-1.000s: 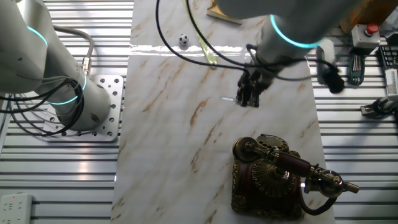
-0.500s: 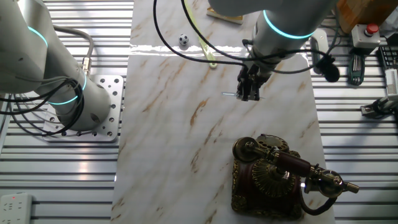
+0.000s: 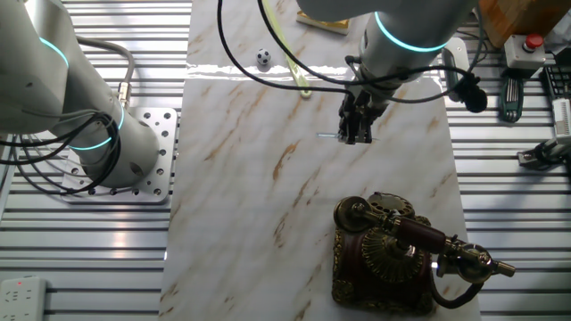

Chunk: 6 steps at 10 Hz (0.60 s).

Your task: Dial a number on an old rotary phone

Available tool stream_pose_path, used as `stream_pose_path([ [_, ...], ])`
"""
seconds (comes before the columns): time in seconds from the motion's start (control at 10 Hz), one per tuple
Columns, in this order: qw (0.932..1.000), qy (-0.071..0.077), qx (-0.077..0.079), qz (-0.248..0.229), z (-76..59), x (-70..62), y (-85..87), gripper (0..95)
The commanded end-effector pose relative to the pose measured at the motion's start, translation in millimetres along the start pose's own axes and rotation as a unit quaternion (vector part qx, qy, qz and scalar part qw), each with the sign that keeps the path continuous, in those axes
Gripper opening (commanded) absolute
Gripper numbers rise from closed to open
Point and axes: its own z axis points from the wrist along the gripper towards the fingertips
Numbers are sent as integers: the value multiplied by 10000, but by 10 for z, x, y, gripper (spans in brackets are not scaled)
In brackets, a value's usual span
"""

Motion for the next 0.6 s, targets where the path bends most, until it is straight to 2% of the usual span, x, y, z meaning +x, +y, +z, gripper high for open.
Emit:
stream_pose_path([
  [0.1,10000,35,-5,-74,5,2,-3,0],
  [0.6,10000,49,-18,-75,28,45,-1,0],
])
